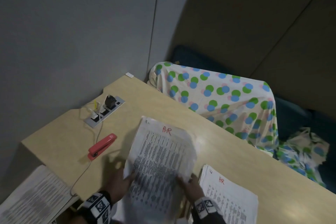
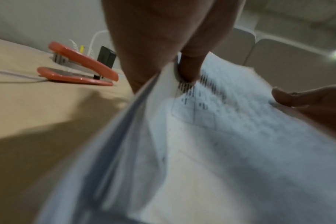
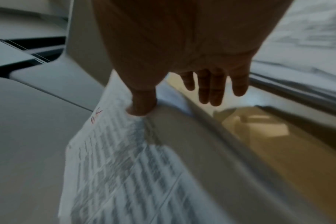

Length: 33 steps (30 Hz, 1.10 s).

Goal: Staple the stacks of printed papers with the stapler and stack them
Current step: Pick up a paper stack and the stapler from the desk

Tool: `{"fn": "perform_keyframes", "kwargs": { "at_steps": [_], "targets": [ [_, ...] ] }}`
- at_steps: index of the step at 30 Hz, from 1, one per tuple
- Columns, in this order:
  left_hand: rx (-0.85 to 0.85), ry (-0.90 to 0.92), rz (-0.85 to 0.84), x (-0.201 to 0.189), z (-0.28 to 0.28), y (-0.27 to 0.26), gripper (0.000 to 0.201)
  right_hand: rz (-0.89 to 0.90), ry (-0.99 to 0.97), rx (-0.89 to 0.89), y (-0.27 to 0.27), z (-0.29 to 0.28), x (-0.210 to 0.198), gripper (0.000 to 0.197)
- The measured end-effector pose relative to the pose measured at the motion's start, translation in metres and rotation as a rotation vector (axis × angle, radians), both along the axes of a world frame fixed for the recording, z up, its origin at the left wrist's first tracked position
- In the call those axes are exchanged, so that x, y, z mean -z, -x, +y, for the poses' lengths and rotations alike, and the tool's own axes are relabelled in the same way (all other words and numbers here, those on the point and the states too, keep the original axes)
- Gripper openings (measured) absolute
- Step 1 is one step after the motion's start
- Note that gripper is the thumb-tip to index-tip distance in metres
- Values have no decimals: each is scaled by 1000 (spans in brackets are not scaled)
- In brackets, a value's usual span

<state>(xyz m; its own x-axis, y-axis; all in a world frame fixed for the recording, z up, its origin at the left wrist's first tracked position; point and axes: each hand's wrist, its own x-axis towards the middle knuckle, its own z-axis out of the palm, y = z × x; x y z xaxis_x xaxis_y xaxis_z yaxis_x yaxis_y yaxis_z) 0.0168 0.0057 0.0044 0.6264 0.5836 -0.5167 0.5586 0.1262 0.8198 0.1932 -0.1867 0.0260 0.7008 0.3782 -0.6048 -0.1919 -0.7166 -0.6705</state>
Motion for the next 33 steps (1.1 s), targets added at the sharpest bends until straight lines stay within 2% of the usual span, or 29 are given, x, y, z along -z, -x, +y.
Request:
{"fn": "perform_keyframes", "kwargs": {
  "at_steps": [2,5,6,8,9,11,13,16,18,20,22,24,25,27,31,33],
  "targets": [
    [-16,16,-73,-8,3,-1,70,-111,-129,40,-12,3,-18,68],
    [-3,-65,-191,-44,-3,-11,20,-338,-317,96,-21,11,-62,39],
    [-10,-54,-226,-55,-4,-15,17,-435,-400,109,-22,14,-76,43],
    [-50,-17,-303,-72,-6,-21,28,-579,-525,107,-16,19,-106,50],
    [-64,-6,-325,-79,-7,-21,28,-605,-576,105,-12,20,-112,42],
    [-40,-27,-385,-86,-7,-19,39,-603,-634,78,-3,17,-111,26],
    [-26,-76,-442,-94,-12,-17,48,-559,-637,30,5,9,-98,24],
    [-87,-171,-499,-106,-13,-12,58,-503,-619,-10,11,-2,-78,44],
    [-115,-231,-533,-111,-11,-10,61,-526,-623,-12,11,-2,-78,42],
    [-155,-235,-548,-115,-10,-12,59,-558,-620,-10,10,5,-83,34],
    [-222,-216,-569,-118,-12,-18,56,-571,-645,-10,11,15,-87,36],
    [-304,-140,-607,-120,-14,-26,25,-568,-633,11,12,25,-87,43],
    [-322,-113,-620,-122,-16,-31,13,-565,-622,20,12,30,-87,38],
    [-340,-105,-635,-123,-15,-36,24,-556,-618,11,13,41,-89,26],
    [-320,-146,-650,-123,-15,-36,31,-500,-581,2,13,46,-86,26],
    [-295,-145,-634,-121,-14,-35,32,-480,-537,-2,13,42,-84,33]
  ]
}}
